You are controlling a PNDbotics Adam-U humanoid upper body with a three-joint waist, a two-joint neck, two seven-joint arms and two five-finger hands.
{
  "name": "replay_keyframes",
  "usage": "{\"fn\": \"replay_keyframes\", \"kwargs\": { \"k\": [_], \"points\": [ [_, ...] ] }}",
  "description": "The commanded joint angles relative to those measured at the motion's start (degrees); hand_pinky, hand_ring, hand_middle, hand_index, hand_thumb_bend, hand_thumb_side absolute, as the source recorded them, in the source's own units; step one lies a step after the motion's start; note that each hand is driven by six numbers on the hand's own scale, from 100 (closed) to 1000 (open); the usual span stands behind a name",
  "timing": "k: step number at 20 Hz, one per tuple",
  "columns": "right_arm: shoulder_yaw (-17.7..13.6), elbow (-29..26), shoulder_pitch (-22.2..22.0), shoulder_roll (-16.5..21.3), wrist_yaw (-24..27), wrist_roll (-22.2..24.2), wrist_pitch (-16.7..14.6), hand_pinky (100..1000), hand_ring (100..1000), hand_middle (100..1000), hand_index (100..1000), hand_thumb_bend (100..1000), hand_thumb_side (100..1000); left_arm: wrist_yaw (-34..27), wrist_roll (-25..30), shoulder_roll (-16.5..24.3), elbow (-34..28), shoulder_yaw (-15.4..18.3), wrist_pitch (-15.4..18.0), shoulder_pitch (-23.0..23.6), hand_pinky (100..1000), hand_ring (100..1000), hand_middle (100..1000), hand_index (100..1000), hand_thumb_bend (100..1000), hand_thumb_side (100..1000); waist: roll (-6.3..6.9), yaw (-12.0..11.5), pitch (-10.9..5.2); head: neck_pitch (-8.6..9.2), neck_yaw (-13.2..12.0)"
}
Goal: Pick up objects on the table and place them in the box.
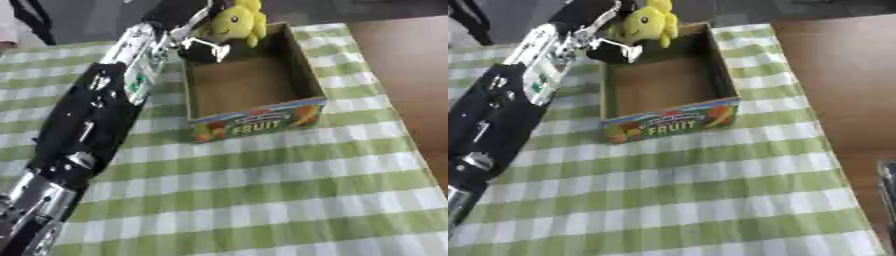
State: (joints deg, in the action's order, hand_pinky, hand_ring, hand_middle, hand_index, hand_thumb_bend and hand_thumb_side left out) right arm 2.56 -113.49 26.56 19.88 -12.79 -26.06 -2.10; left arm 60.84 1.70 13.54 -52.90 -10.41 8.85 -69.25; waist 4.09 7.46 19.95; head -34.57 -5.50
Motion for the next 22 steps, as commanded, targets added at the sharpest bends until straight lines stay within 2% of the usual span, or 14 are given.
{"fn": "replay_keyframes", "kwargs": {
  "k": [1,5,7,14,16,17,18,19,21,22],
  "points": [
    [0.0,-1.1,1.0,0.2,0.6,0.3,-0.2,792,851,616,874,100,819,4.3,-4.1,-1.3,1.3,0.5,-0.9,-1.6,718,601,434,502,100,306,-0.41,0.2,-0.99,0.97,-0.6],
    [0.1,-1.1,1.4,0.0,0.8,0.4,-0.3,793,851,617,874,100,817,10.8,-7.6,-2.6,1.8,-0.3,-1.0,-1.6,716,615,451,536,100,293,-0.36,0.5,-0.78,1.34,-1.0],
    [0.1,-1.1,1.6,-0.1,0.9,0.4,-0.4,793,851,617,874,100,815,13.0,-8.4,-3.2,2.5,-0.3,-1.0,-1.3,719,626,463,564,100,317,-0.37,0.6,-0.74,1.42,-1.2],
    [0.0,-1.1,1.5,-0.3,1.0,0.2,-0.4,793,851,616,873,100,811,17.7,-8.0,-4.3,4.9,-0.2,-0.1,-0.2,740,676,543,700,100,347,-0.32,0.7,-0.69,1.45,-1.1],
    [-0.1,-1.1,1.5,-0.3,1.0,0.1,-0.3,793,851,616,871,100,809,18.4,-8.1,-4.3,5.0,-0.1,0.2,-0.1,770,760,682,869,100,382,-0.31,0.7,-0.66,1.48,-1.1],
    [-0.1,-1.1,1.5,-0.3,1.0,0.1,-0.3,793,851,615,871,100,808,18.7,-8.2,-4.3,4.9,-0.1,0.3,0.0,789,787,726,925,100,431,-0.3,0.7,-0.65,1.5,-1.0],
    [-0.1,-1.1,1.4,-0.3,1.0,0.1,-0.3,793,851,614,871,100,808,18.8,-8.5,-4.3,4.8,0.0,0.2,0.0,807,804,750,963,150,478,-0.3,0.7,-0.65,1.53,-1.0],
    [-0.1,-1.1,1.4,-0.3,1.0,0.1,-0.3,793,851,613,871,100,806,19.0,-8.9,-4.2,4.7,0.1,0.0,0.0,821,822,773,996,237,527,-0.29,0.7,-0.65,1.55,-1.0],
    [-0.1,-1.1,1.4,-0.3,1.1,0.0,-0.3,793,851,613,871,100,806,19.4,-9.7,-4.0,4.7,0.2,-0.8,0.0,828,835,790,1000,330,573,-0.27,0.6,-0.67,1.61,-1.0],
    [-0.1,-1.1,1.4,-0.3,1.1,0.0,-0.3,793,851,613,871,100,805,19.5,-10.0,-4.0,4.7,0.3,-1.2,0.0,836,853,814,1000,441,642,-0.27,0.6,-0.67,1.66,-1.0]
  ]
}}
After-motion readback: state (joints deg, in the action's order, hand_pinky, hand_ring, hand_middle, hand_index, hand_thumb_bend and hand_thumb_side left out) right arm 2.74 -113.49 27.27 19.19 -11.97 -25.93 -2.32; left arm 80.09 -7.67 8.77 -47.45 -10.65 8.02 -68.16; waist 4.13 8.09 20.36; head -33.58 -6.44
